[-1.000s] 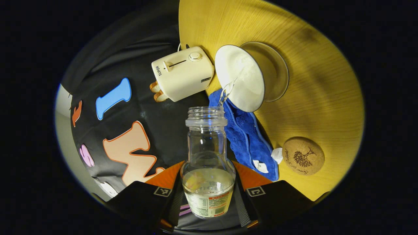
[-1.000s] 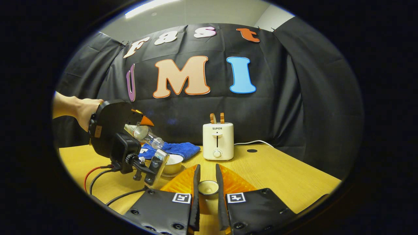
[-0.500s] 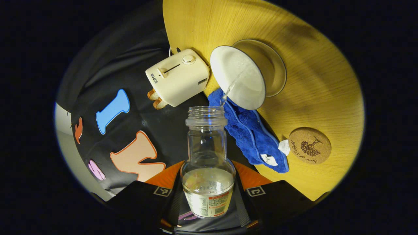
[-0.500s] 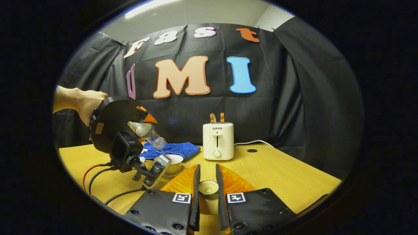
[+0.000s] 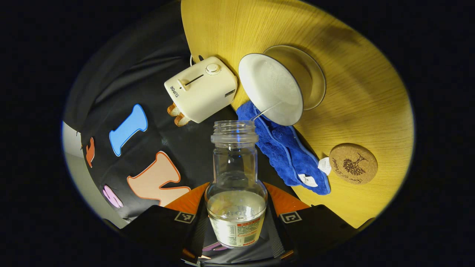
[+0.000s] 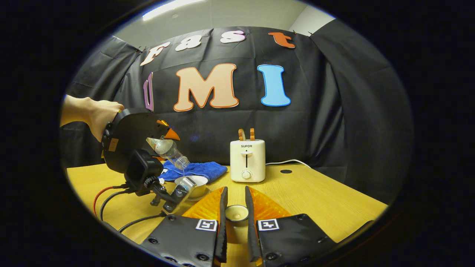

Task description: Open the teacup lid with one hand, grasp the water bottle and pour water into the teacup with the other hand; after pouring, place the water bottle on the coaster and then close the teacup lid.

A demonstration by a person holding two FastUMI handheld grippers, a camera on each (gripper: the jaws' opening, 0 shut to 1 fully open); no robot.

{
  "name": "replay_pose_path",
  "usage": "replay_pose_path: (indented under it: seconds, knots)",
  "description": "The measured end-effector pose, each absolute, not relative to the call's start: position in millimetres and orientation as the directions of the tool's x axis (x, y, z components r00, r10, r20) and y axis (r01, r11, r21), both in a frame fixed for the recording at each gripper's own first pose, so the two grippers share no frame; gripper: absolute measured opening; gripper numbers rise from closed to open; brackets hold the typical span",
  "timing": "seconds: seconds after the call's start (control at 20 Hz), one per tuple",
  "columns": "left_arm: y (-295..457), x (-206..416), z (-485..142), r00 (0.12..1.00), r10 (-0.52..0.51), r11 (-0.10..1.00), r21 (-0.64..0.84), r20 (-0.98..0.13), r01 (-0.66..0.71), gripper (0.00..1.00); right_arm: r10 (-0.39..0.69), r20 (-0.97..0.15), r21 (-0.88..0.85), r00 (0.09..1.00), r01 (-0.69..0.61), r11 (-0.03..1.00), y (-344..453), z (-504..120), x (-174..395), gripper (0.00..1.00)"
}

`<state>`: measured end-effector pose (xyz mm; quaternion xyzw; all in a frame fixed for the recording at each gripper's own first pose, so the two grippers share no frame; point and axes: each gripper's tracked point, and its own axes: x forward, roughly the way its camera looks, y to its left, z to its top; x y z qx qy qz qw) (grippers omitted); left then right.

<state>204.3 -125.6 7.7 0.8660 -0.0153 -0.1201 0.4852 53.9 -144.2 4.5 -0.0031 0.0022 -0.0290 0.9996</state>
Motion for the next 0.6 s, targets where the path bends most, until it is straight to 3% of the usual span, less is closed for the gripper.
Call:
replay_pose_path:
  seconds: [0.35, 0.45, 0.6]
  knots:
    - [-125, 204, 3, 0.966, -0.153, -0.463, 0.879, -0.206, 0.115, 0.67, -0.059, -0.003, -0.007, 0.998, 0.059, 0.998, -145, 4, 54, 0.26]
    - [-124, 205, -4, 0.959, -0.161, -0.370, 0.915, -0.233, 0.160, 0.67, -0.059, -0.003, -0.008, 0.998, 0.059, 0.998, -144, 4, 54, 0.26]
    - [-123, 202, -17, 0.941, -0.205, -0.133, 0.960, -0.269, 0.246, 0.66, -0.061, -0.004, -0.007, 0.998, 0.061, 0.998, -145, 4, 54, 0.26]
